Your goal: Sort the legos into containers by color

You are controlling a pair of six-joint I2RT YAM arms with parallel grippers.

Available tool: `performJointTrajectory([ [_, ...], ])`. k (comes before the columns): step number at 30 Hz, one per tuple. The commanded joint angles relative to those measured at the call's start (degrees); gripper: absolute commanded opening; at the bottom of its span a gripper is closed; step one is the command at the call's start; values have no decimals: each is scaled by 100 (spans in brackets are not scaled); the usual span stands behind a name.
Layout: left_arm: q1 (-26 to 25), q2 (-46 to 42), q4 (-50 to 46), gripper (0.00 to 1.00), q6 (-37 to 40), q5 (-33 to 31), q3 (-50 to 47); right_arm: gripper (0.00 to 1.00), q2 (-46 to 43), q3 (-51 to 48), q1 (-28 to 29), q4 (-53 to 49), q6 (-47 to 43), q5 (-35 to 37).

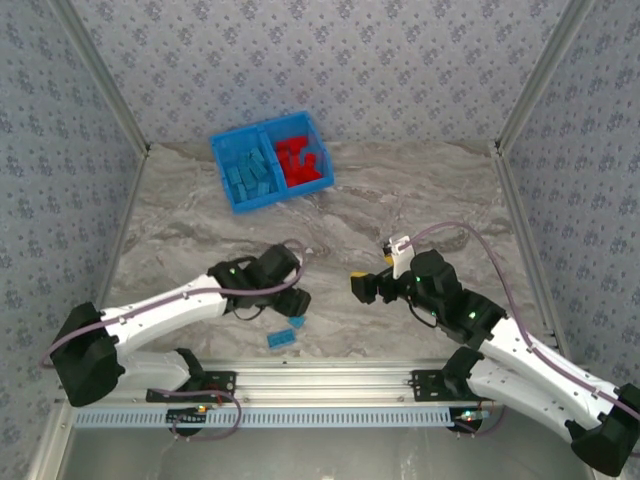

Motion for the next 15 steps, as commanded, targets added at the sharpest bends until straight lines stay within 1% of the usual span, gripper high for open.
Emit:
performJointTrajectory([
  [1, -241, 143, 826, 68, -355, -341, -231, 100, -12, -3, -13, 160, -41, 20],
  [3, -263, 337, 902, 71, -398, -345, -324, 100, -28, 25, -13, 29, -42, 33],
  [7, -312, 655, 993, 71, -311, -261, -505, 100, -82, 22, -16, -100, -41, 54],
  [11, -369, 793, 1124, 68, -334, -169, -695, 100, -100, 21, -25, -110, -59, 79],
  [15, -394, 881, 1217, 63, -345, -68, -784, 100, -91, -20, -28, -23, -41, 74],
])
